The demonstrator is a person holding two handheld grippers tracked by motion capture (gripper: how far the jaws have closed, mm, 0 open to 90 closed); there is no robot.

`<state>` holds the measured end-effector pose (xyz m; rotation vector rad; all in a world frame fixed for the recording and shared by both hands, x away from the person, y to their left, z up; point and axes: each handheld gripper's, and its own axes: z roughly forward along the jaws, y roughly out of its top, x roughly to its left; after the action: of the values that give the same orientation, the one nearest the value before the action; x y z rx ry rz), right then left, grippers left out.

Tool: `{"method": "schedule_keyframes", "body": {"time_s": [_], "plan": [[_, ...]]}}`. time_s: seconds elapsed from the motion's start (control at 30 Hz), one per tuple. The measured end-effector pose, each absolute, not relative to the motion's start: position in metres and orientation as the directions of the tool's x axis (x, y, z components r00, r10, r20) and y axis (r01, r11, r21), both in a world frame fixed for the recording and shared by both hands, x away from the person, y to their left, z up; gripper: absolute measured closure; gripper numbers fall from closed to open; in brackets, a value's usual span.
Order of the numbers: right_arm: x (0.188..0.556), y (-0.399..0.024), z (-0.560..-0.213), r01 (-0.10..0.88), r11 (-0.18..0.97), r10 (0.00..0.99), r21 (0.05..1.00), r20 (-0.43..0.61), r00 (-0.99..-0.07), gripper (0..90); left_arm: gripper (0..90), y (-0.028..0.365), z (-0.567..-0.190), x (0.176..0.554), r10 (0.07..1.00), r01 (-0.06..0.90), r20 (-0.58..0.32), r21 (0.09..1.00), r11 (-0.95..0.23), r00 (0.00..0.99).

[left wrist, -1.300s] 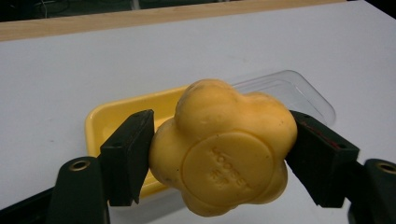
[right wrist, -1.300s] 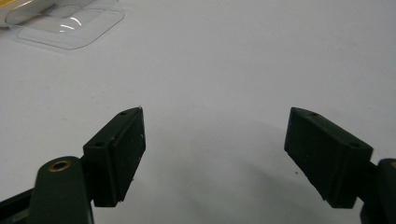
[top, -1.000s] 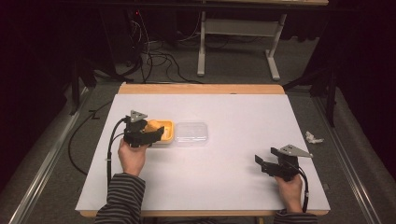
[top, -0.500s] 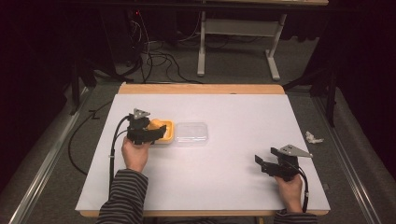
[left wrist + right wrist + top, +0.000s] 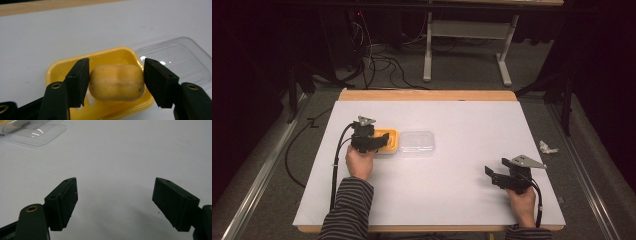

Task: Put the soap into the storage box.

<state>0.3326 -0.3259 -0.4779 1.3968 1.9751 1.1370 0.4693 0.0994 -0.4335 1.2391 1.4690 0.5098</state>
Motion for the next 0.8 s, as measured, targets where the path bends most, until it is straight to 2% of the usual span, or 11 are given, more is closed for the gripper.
{"method": "schedule_keyframes", "body": {"time_s": [0.03, 0.1, 0.3, 0.43, 0.8], "plan": [[0.333, -0.326, -0.478, 0.538, 0.138, 0.923, 0.832, 0.09, -0.375, 20.7, 46.9, 0.102, -0.429, 0.47, 0.863, 0.392, -0.485, 0.828, 0.401, 0.141], [0.333, -0.326, -0.478, 0.539, 0.138, 0.922, 0.831, 0.09, -0.375, 20.7, 47.4, 0.103, -0.426, 0.471, 0.855, 0.381, -0.499, 0.824, 0.419, 0.141], [0.332, -0.326, -0.478, 0.542, 0.138, 0.924, 0.829, 0.09, -0.373, 20.6, 47.1, 0.102, -0.43, 0.471, 0.884, 0.381, -0.448, 0.847, 0.371, 0.136], [0.333, -0.326, -0.478, 0.538, 0.139, 0.922, 0.831, 0.09, -0.376, 20.6, 46.9, 0.101, -0.433, 0.471, 0.885, 0.384, -0.446, 0.847, 0.368, 0.134], [0.333, -0.326, -0.478, 0.538, 0.139, 0.922, 0.831, 0.09, -0.376, 20.7, 42.5, 0.097, -0.423, 0.455, 0.881, 0.359, -0.426, 0.87, 0.337, 0.204]]}}
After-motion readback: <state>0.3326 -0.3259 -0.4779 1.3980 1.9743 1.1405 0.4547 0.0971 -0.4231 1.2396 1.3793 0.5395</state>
